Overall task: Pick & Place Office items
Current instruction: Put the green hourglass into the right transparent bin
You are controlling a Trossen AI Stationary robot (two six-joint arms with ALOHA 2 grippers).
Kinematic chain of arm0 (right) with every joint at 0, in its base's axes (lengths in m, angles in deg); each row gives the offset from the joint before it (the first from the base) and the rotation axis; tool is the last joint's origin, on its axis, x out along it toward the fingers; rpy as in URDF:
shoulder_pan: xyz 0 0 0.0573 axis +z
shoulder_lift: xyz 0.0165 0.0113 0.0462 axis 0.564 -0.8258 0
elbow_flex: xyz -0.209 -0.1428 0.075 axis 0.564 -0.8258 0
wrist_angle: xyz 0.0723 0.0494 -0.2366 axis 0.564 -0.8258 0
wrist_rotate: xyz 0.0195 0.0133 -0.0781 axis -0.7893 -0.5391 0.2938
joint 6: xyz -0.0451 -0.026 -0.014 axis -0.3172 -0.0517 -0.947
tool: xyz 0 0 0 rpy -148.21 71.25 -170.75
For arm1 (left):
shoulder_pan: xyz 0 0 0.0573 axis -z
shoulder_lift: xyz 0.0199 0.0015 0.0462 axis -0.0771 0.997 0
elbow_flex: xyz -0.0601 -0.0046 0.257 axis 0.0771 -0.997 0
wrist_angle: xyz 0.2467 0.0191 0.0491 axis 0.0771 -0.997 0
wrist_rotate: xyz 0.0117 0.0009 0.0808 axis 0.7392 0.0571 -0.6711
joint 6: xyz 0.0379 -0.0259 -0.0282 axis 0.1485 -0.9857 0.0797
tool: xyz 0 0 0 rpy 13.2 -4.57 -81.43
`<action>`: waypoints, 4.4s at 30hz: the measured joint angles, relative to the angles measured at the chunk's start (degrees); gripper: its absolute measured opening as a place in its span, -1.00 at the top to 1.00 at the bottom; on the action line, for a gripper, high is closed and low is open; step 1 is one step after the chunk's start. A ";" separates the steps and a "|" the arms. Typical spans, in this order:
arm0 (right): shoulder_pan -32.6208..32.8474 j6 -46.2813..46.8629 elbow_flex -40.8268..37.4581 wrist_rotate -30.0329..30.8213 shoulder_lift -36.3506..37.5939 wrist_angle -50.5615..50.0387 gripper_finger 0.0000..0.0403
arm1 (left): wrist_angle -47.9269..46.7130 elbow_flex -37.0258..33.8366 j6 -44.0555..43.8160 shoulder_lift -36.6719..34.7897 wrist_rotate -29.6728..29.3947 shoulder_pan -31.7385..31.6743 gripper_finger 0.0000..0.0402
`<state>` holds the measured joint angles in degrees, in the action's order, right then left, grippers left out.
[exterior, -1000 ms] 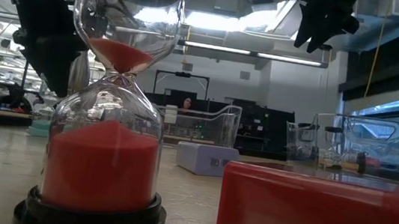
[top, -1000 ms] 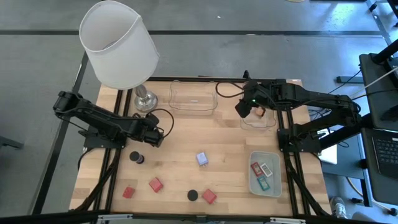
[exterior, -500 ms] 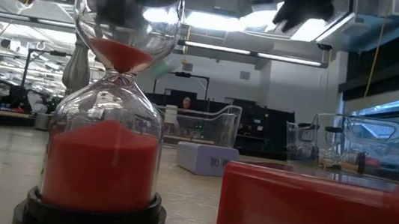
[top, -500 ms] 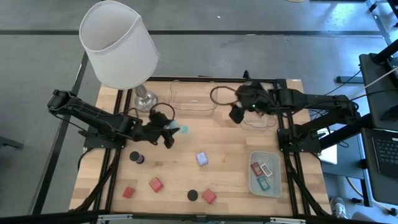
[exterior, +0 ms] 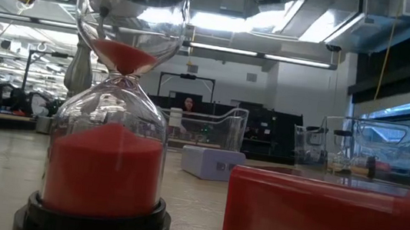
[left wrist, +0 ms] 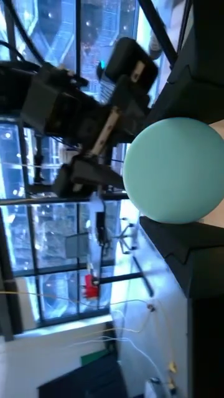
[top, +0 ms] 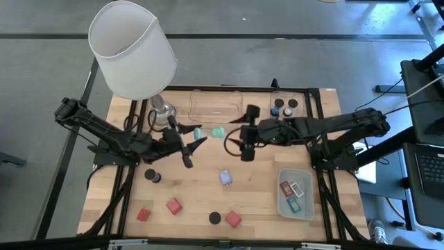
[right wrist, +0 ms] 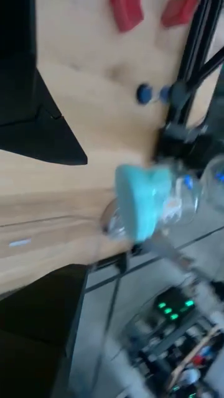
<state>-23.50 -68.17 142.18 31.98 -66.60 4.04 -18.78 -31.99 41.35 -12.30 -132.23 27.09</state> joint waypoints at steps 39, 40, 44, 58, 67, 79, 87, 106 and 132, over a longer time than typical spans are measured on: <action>0.04 4.82 0.00 -17.64 -1.90 19.41 -0.34 | 10.55 0.00 5.34 0.16 10.10 0.71 0.02; 0.02 4.82 0.00 -17.65 -1.90 19.66 -0.32 | 10.53 0.00 5.33 0.16 10.44 0.53 0.02; 0.00 4.95 0.00 -17.59 -1.90 20.03 -0.19 | 10.55 0.00 4.47 0.16 11.62 -0.08 0.02; 0.02 6.09 0.00 -17.57 -1.90 20.06 -0.03 | 10.65 0.00 4.64 0.16 12.52 -0.32 -0.02; 0.04 9.11 0.00 -15.95 -1.90 19.58 0.01 | 10.35 0.00 5.05 0.16 11.98 -0.39 -0.11; -2.59 16.26 0.02 -14.50 -1.87 12.02 0.01 | 7.52 -0.02 7.50 0.14 2.66 -0.37 -0.21; -5.04 19.50 0.00 -14.49 -1.94 6.21 0.01 | 2.93 0.00 5.86 0.13 -8.43 -0.32 -0.52; -14.74 46.86 0.00 -3.68 2.45 -57.87 0.00 | -9.05 0.00 -2.37 0.13 -18.14 -0.32 -0.57; -29.18 43.05 -17.07 -15.62 2.21 -56.18 -0.01 | -21.56 0.00 -12.15 0.13 -18.01 -0.32 -0.57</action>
<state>-52.68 -25.12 125.10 16.36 -64.38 -52.14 -40.34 -31.99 29.21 -12.17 -150.24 26.77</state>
